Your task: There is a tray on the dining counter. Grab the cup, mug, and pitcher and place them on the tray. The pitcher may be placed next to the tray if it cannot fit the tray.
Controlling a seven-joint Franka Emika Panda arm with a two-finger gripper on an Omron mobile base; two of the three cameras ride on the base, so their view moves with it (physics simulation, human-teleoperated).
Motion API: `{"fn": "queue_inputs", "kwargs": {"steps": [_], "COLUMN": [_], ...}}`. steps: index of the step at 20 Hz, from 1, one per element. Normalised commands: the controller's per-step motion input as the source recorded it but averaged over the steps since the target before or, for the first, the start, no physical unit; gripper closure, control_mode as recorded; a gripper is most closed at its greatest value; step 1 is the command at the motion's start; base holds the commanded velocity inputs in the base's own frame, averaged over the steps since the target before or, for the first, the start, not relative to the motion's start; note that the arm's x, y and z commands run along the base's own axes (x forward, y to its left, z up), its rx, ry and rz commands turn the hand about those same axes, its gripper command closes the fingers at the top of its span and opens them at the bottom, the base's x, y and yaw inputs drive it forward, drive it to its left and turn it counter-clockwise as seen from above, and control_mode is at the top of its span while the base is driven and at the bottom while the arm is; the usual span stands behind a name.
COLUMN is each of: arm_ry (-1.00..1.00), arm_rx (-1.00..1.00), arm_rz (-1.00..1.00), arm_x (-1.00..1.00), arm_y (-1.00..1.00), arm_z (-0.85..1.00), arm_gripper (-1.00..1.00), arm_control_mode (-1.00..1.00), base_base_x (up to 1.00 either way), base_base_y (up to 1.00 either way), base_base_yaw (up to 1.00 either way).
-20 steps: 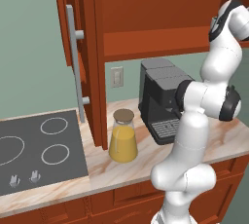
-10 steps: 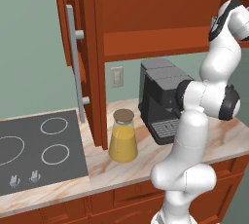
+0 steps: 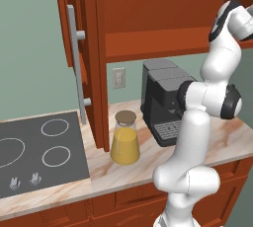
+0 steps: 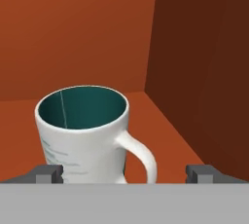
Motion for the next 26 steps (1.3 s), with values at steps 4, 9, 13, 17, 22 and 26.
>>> {"fn": "queue_inputs", "kwargs": {"steps": [4,9,13,17,22,26], "arm_ry": [0.01,0.01,0.01,0.01,0.01,0.00], "arm_rx": [0.00,0.00,0.00,0.00,0.00,0.00], "arm_rz": [0.00,0.00,0.00,0.00,0.00,0.02], "arm_x": [0.08,0.09,0.07,0.04,0.00,0.00], "arm_y": [0.00,0.00,0.00,0.00,0.00,0.03], "arm_z": [0.00,0.00,0.00,0.00,-0.02,-0.04], "arm_gripper": [-1.00,-1.00,-1.00,-1.00,-1.00,-1.00], "arm_control_mode": [-1.00,-1.00,-1.00,-1.00,-1.00,-1.00], "base_base_x": [0.00,0.00,0.00,0.00,0.00,0.00], "base_base_y": [0.00,0.00,0.00,0.00,0.00,0.00], "base_base_yaw": [0.00,0.00,0.00,0.00,0.00,0.00]}}
